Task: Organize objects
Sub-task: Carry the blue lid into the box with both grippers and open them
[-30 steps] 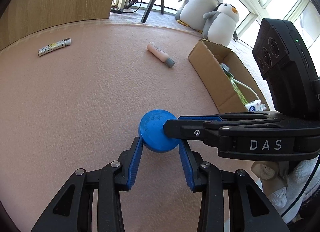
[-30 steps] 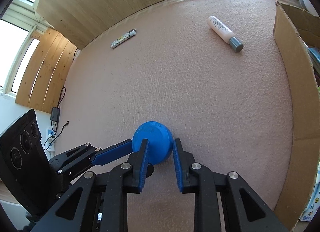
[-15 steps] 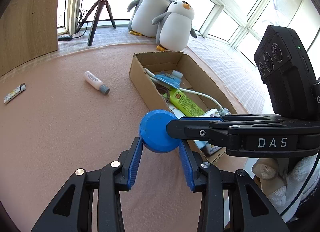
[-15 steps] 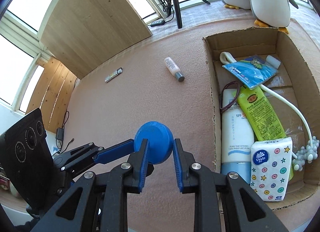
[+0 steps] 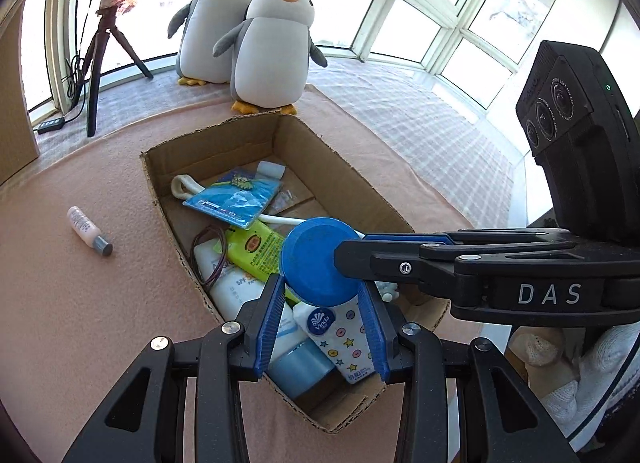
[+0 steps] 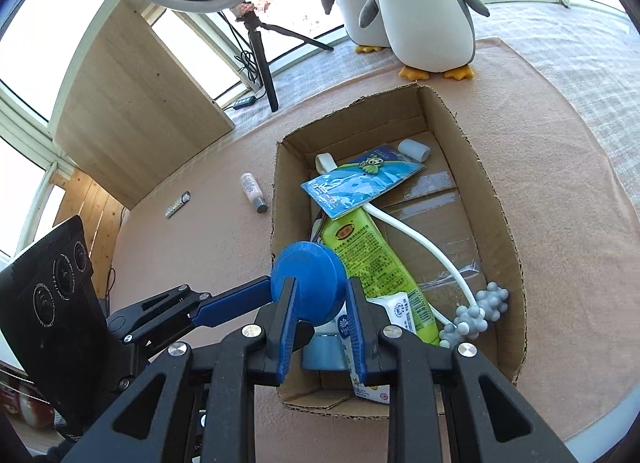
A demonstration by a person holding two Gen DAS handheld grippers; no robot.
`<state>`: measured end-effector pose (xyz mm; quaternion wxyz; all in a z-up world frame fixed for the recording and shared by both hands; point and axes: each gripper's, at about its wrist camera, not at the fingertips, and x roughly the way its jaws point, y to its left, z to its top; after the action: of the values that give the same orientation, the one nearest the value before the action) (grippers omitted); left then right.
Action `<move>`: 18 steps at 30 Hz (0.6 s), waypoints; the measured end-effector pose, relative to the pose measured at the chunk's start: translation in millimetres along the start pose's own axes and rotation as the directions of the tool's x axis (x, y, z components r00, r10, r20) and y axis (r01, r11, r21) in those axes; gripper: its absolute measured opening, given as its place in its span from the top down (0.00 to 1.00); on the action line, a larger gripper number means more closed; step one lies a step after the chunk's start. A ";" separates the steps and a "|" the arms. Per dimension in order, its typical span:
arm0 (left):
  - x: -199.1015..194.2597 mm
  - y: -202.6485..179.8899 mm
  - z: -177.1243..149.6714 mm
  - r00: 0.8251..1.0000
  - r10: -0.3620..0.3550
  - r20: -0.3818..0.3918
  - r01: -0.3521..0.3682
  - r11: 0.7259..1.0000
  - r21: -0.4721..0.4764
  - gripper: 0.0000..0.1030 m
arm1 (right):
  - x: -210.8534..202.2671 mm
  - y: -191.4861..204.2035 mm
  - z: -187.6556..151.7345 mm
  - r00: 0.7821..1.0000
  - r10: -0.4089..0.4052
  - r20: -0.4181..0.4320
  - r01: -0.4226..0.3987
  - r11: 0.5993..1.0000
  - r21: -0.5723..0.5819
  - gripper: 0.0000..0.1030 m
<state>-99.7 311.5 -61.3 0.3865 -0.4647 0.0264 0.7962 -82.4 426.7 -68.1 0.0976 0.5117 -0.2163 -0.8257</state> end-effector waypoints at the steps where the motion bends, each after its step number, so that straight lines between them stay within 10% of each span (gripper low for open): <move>1: 4.3 -2.1 2.5 1.000 -0.002 -0.001 0.002 1.000 0.005 0.60 | -1.6 -4.7 1.6 1.000 -0.005 0.003 0.005 1.000 0.005 0.79; 14: 31.2 -18.5 12.3 1.000 -0.016 -0.024 0.016 1.000 0.019 0.59 | -10.2 -42.5 6.9 0.999 -0.038 0.016 0.037 0.998 0.048 0.79; 18: 33.6 -18.7 11.4 0.999 -0.005 -0.039 0.006 1.000 0.017 0.41 | -8.8 -44.1 6.3 1.000 -0.016 0.012 0.015 0.998 0.057 0.76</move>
<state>-105.1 349.0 -74.5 0.3922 -0.4768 0.0395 0.7857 -81.3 470.9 -78.8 0.0754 0.5108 -0.2362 -0.8231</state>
